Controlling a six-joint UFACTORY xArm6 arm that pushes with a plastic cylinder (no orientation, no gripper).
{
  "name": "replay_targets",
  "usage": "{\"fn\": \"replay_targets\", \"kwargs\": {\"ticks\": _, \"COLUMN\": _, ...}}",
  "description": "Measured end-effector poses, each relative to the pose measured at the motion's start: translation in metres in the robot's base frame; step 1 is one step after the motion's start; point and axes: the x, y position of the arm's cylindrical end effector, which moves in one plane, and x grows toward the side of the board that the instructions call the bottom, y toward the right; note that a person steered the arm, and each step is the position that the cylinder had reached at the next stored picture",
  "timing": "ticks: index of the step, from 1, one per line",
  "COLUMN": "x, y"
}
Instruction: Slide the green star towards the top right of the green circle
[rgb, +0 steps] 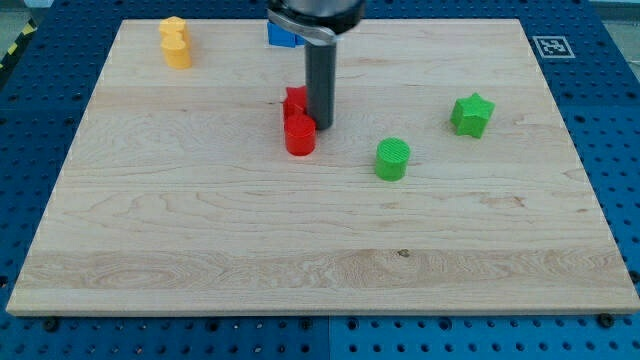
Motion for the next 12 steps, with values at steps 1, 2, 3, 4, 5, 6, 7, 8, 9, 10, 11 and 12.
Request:
{"fn": "replay_targets", "kwargs": {"ticks": 1, "x": -0.003, "y": -0.003}}
{"fn": "replay_targets", "kwargs": {"ticks": 2, "x": -0.003, "y": -0.003}}
{"fn": "replay_targets", "kwargs": {"ticks": 3, "x": 0.001, "y": 0.014}}
{"fn": "replay_targets", "kwargs": {"ticks": 4, "x": 0.001, "y": 0.052}}
{"fn": "replay_targets", "kwargs": {"ticks": 5, "x": 0.001, "y": 0.085}}
{"fn": "replay_targets", "kwargs": {"ticks": 6, "x": -0.003, "y": 0.104}}
{"fn": "replay_targets", "kwargs": {"ticks": 7, "x": -0.026, "y": 0.108}}
{"fn": "replay_targets", "kwargs": {"ticks": 8, "x": -0.052, "y": 0.129}}
{"fn": "replay_targets", "kwargs": {"ticks": 9, "x": -0.059, "y": 0.193}}
{"fn": "replay_targets", "kwargs": {"ticks": 10, "x": -0.058, "y": 0.242}}
{"fn": "replay_targets", "kwargs": {"ticks": 11, "x": -0.042, "y": 0.232}}
{"fn": "replay_targets", "kwargs": {"ticks": 12, "x": -0.022, "y": 0.211}}
